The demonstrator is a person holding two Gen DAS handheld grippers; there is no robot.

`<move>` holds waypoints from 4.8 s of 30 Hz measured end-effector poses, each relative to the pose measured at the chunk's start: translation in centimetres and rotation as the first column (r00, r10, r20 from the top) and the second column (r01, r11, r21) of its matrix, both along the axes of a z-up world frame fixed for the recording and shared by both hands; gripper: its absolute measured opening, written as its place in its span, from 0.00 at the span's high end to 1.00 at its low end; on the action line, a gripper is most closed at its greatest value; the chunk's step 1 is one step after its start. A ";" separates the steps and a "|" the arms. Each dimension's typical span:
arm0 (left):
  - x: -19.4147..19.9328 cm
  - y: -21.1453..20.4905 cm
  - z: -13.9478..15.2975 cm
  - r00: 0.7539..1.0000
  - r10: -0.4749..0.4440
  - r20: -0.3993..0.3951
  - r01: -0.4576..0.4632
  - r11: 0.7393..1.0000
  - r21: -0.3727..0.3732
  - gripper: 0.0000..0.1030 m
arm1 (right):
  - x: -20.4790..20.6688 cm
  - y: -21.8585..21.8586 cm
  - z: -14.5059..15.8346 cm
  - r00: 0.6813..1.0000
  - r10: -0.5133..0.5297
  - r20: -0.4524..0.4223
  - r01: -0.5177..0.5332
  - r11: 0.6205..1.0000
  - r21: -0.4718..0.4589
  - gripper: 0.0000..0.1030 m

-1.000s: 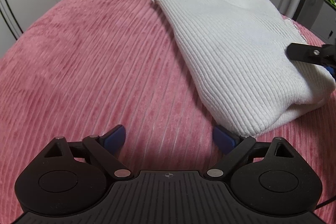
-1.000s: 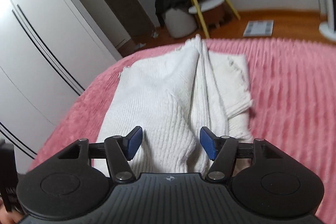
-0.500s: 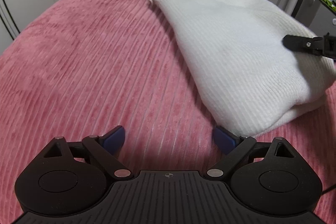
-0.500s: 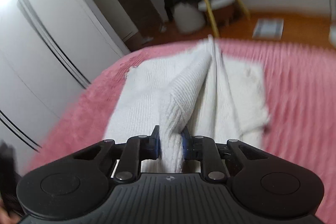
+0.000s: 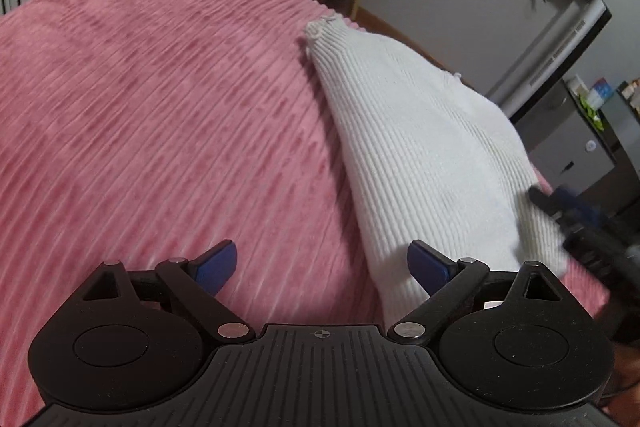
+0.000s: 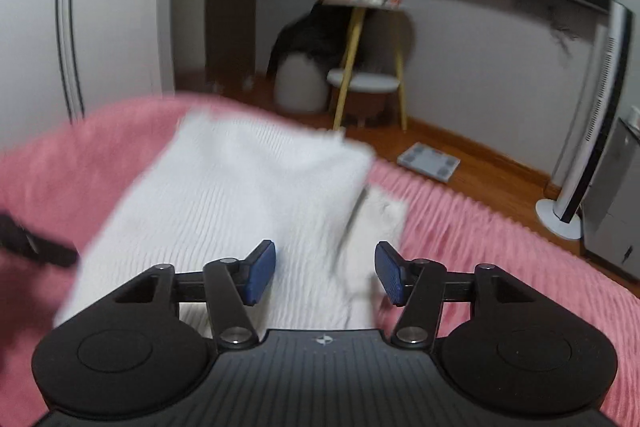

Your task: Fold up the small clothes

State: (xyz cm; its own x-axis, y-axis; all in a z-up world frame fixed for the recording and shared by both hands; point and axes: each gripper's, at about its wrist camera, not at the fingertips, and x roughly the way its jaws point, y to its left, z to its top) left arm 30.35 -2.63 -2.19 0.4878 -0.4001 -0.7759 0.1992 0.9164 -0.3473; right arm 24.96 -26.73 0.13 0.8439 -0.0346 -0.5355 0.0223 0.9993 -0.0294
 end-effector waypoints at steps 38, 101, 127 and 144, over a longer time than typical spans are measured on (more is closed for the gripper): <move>5.9 -5.2 -2.8 0.995 0.024 -0.099 -0.050 0.963 -0.267 0.20 | 4.1 -10.7 -5.3 0.976 0.066 -0.205 0.085 0.756 0.649 0.35; -3.2 -1.8 0.9 0.972 0.076 0.221 -0.138 0.949 0.282 0.02 | -6.2 9.8 -1.0 0.980 0.179 -0.087 -0.196 0.949 -0.247 0.73; -6.6 -1.5 1.1 0.978 -0.121 0.170 0.049 0.926 0.373 0.02 | -9.2 9.3 -1.2 0.951 0.141 -0.274 -0.201 0.958 -0.204 0.61; -12.9 -2.8 3.6 0.973 -0.230 -0.028 0.208 0.818 0.537 0.00 | -14.1 8.5 0.8 0.896 0.041 -0.441 -0.085 0.993 -0.080 0.04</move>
State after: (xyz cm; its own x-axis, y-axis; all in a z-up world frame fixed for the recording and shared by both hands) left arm 17.43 -5.40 1.39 0.4692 -0.0296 -0.8826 0.4197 0.8868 0.1934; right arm 10.83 -18.20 0.92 0.5266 -0.0584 -0.8481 -0.0774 0.9902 -0.1162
